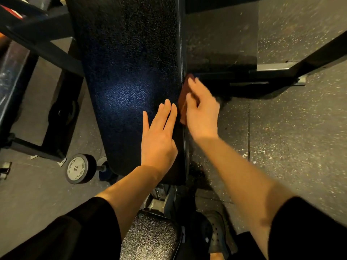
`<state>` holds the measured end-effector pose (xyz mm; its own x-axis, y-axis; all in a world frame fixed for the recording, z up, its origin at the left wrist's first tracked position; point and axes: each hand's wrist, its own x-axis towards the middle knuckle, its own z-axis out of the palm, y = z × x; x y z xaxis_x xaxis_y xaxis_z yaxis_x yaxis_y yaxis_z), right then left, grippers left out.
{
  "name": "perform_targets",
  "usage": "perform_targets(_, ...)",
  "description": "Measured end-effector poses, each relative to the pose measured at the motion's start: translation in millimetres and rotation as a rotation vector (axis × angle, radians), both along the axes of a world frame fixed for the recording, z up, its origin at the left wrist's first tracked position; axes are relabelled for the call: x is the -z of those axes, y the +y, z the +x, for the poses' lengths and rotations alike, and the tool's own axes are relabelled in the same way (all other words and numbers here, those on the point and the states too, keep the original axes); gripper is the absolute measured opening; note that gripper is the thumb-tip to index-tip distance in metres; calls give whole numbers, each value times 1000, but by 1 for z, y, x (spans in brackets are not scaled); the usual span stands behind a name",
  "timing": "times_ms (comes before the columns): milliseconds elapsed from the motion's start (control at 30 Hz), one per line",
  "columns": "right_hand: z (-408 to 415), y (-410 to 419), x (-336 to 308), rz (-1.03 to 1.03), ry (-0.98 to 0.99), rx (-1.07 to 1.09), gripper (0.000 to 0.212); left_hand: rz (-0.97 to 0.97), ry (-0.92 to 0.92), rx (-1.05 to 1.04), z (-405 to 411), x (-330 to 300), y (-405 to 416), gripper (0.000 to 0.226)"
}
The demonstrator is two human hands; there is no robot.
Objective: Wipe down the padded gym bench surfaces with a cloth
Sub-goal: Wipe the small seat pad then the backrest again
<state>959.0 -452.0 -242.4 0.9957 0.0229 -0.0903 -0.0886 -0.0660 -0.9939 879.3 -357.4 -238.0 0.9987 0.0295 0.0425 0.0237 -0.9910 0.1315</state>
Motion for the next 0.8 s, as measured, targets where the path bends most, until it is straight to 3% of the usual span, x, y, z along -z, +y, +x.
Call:
perform_targets(100, 14, -7, 6, 2, -38, 50, 36, -2, -20, 7, -1, 1, 0, 86)
perform_targets(267, -31, -8, 15, 8, -178, 31, 37, 4, -5, 4, 0, 3, 0, 92)
perform_targets(433, 6, -7, 19, -2, -62, 63, 33, 7, -18, -9, 1, 4, -2, 91)
perform_targets(600, -40, -17, 27, 25, -64, -24, 37, 2, -6, -27, 2, 3, -4, 90)
perform_targets(733, 8, -17, 25, -137, 118, -55, 38, -1, -7, -42, 0, 2, -7, 89)
perform_targets(800, 24, -19, 7, -62, 58, 30, 39, 9, -4, -32, 0, 0, -6, 88)
